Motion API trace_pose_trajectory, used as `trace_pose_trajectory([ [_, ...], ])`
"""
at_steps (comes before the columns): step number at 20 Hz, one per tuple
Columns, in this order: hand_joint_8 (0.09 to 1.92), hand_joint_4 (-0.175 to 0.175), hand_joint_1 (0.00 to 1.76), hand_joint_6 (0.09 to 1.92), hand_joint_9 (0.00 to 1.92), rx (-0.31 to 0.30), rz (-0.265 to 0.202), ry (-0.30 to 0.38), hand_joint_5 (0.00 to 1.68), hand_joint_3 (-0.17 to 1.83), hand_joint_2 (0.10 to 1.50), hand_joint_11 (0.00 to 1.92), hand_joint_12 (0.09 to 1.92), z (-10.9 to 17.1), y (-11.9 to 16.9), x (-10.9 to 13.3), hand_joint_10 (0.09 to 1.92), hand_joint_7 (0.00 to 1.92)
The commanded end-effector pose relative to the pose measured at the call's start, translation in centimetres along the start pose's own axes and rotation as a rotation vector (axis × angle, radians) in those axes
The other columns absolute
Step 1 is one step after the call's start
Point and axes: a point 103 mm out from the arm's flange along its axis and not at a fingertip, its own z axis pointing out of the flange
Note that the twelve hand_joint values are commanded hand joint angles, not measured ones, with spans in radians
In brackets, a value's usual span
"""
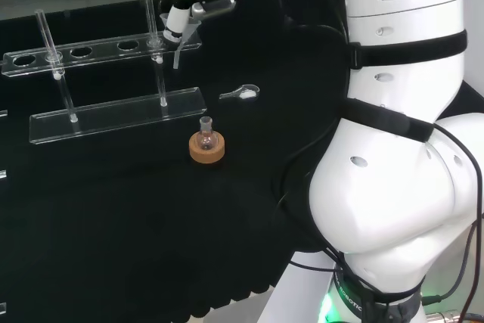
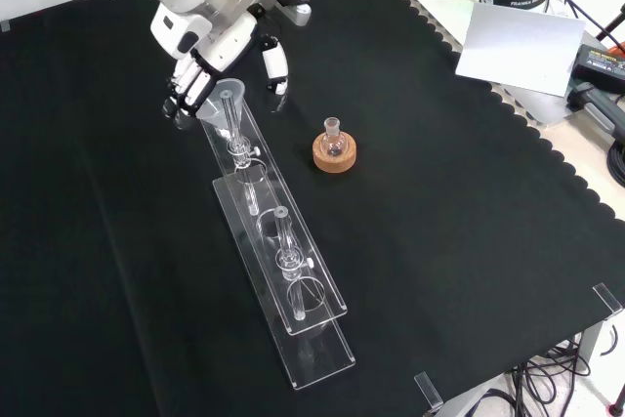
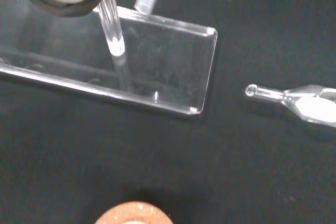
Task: Pick up the funnel from the transparent funnel stand.
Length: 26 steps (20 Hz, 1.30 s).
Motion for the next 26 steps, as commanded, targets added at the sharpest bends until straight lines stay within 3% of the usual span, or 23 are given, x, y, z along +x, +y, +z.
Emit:
trace_pose_trajectory([
  [1, 0.15, 0.068, 0.78, 0.09, 0.06, -0.036, -0.006, -0.009, 0.05, 0.52, 0.58, 0.37, 1.51, -1.0, 0.7, 0.5, 0.86, 0.00],
  [6, 0.14, 0.068, 0.77, 0.09, 0.06, -0.038, -0.006, 0.003, 0.05, 0.52, 0.58, 0.37, 1.51, -1.1, 0.7, 0.7, 0.86, 0.00],
  [11, 0.14, 0.067, 0.76, 0.09, 0.06, -0.012, 0.035, 0.004, 0.05, 0.51, 0.58, 0.37, 1.51, -0.8, 0.7, 0.4, 0.86, 0.00],
  [16, 0.15, 0.065, 0.76, 0.09, 0.08, 0.010, 0.017, 0.016, 0.06, 0.51, 0.58, 0.38, 1.51, -0.3, 0.7, -0.3, 0.87, 0.01],
  [22, 0.40, 0.056, 0.75, 0.09, 0.23, 0.036, 0.007, 0.013, 0.11, 0.50, 0.59, 0.42, 1.49, 0.2, 0.9, -0.4, 0.81, 0.00],
  [26, 0.55, 0.044, 0.74, 0.09, 0.35, 0.017, 0.001, -0.007, 0.16, 0.50, 0.59, 0.47, 1.47, 0.4, 0.7, -0.4, 0.75, 0.03],
])
